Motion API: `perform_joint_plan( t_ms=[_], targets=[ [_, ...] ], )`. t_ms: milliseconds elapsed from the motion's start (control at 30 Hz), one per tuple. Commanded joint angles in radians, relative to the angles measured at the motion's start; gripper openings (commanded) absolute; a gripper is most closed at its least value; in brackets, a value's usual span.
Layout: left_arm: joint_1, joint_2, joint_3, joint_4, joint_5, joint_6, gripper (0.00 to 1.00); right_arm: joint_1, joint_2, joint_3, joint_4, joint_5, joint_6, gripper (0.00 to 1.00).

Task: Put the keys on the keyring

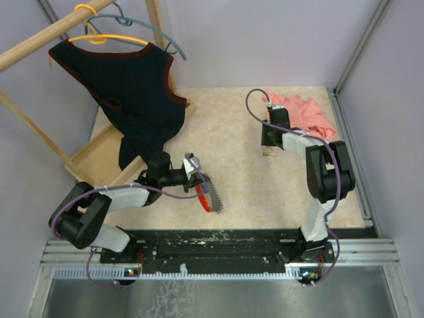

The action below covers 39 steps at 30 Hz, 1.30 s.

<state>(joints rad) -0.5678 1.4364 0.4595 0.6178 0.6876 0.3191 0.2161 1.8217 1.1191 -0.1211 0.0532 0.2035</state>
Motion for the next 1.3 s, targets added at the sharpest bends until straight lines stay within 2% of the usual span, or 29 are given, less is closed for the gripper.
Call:
perform_joint_plan(
  t_ms=[0,100,367,667,867,1067,1167,1267],
  targets=[
    [-0.006,0.008,0.026,0.0,0.006,0.0,0.0,-0.018,0.062,0.083,-0.044,-0.017,-0.017,0.26],
    [-0.007,0.011,0.027,0.0,0.008,0.0,0.0,-0.021,0.059,0.069,-0.074,-0.018,-0.003,0.22],
    [-0.007,0.016,0.031,0.003,0.023,-0.004,0.0,-0.02,-0.042,-0.049,-0.121,0.001,0.036,0.22],
    [-0.008,0.009,0.03,0.003,0.03,-0.008,0.0,-0.019,-0.213,-0.207,-0.148,-0.065,0.129,0.22],
    [-0.009,0.016,0.036,0.0,0.03,-0.012,0.0,0.017,-0.27,-0.281,-0.138,-0.105,0.145,0.22],
    [-0.01,0.008,0.033,-0.002,0.027,-0.012,0.0,0.074,-0.371,-0.243,-0.213,0.025,0.048,0.29],
    [-0.01,0.013,0.037,-0.004,0.025,-0.012,0.0,0.159,-0.378,-0.197,-0.27,0.095,-0.027,0.34],
    [-0.01,0.008,0.035,-0.007,0.023,-0.011,0.0,0.192,-0.357,-0.177,-0.298,0.107,-0.064,0.36]
  ],
)
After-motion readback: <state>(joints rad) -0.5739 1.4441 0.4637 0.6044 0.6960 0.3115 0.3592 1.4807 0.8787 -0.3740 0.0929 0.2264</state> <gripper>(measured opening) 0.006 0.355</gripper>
